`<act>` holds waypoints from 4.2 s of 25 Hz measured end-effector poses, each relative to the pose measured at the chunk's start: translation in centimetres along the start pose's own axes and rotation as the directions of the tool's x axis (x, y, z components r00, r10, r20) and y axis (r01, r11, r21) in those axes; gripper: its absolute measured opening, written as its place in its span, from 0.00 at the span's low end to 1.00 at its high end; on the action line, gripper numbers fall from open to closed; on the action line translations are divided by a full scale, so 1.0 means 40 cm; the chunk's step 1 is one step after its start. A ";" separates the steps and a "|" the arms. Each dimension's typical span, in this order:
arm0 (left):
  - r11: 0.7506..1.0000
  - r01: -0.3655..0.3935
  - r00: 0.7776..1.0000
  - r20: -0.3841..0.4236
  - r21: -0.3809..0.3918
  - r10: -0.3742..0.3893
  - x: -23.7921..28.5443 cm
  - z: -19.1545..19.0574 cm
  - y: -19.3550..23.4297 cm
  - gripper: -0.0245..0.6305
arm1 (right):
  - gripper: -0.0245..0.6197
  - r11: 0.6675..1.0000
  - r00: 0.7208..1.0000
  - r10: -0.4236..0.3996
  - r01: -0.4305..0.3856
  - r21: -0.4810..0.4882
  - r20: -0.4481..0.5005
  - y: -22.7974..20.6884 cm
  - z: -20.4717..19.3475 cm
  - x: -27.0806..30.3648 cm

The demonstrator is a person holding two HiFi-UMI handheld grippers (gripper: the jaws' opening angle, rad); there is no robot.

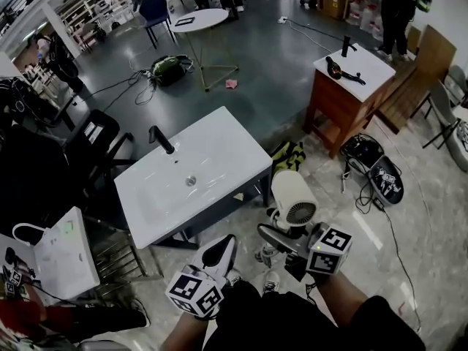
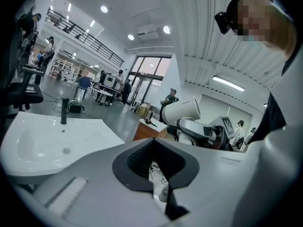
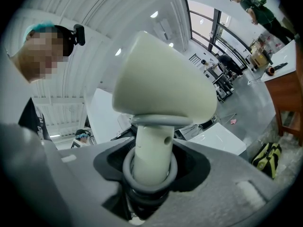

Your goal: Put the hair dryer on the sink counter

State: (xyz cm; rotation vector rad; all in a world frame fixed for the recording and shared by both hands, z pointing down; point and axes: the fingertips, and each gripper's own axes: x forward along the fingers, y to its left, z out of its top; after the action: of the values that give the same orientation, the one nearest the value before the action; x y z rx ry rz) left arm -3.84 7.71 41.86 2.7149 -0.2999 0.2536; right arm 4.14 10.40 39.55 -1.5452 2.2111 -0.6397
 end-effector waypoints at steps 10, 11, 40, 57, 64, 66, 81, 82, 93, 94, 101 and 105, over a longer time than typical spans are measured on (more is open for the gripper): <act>1.000 0.011 1.000 -0.001 -0.012 -0.011 0.053 0.026 0.068 0.04 | 0.37 1.000 1.000 -0.030 0.030 0.007 0.006 -0.058 0.027 0.046; 1.000 0.015 1.000 -0.001 -0.015 -0.015 0.060 0.029 0.077 0.04 | 0.37 0.999 0.999 -0.034 0.034 0.009 0.007 -0.064 0.029 0.054; 0.996 0.008 1.000 -0.009 -0.094 -0.009 0.186 0.141 0.457 0.04 | 0.37 0.998 0.998 -0.061 0.061 0.021 -0.020 -0.256 0.107 0.419; 0.993 -0.050 0.998 0.035 -0.104 0.054 0.155 0.200 0.585 0.04 | 0.37 0.998 0.997 0.019 -0.023 -0.052 -0.076 -0.248 0.157 0.615; 0.984 -0.131 0.987 0.073 -0.118 0.140 0.172 0.223 0.608 0.04 | 0.37 0.989 0.990 0.064 -0.080 -0.124 -0.123 -0.293 0.221 0.662; 0.980 -0.154 0.983 0.085 -0.126 0.165 0.191 0.232 0.604 0.04 | 0.37 0.984 0.986 0.087 -0.108 -0.144 -0.146 -0.308 0.241 0.672; 0.931 -0.322 0.932 0.116 -0.173 0.344 0.367 0.262 0.562 0.04 | 0.37 0.924 0.910 0.234 -0.318 -0.214 -0.342 -0.468 0.311 0.747; 0.926 -0.334 0.927 0.116 -0.178 0.356 0.379 0.262 0.561 0.04 | 0.37 0.918 0.903 0.239 -0.330 -0.220 -0.356 -0.480 0.311 0.751; 0.859 -0.449 0.867 0.110 -0.247 0.485 0.475 0.234 0.567 0.04 | 0.36 0.832 0.814 0.260 -0.462 -0.307 -0.520 -0.597 0.256 0.814; 0.854 -0.456 0.864 0.106 -0.252 0.492 0.481 0.230 0.569 0.04 | 0.36 0.822 0.806 0.257 -0.472 -0.318 -0.533 -0.603 0.248 0.820; 0.841 -0.493 0.853 0.066 -0.222 0.518 0.521 0.211 0.562 0.04 | 0.35 0.767 0.767 0.197 -0.509 -0.391 -0.611 -0.668 0.196 0.867; 0.844 -0.503 0.854 0.040 -0.185 0.518 0.530 0.195 0.568 0.04 | 0.35 0.708 0.735 0.118 -0.534 -0.462 -0.667 -0.706 0.151 0.901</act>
State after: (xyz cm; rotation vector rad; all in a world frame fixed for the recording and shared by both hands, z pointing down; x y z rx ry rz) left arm 12.04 -19.49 47.70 2.4313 -1.0317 0.2393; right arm 17.31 -32.86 48.84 -1.1808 3.3848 -0.2685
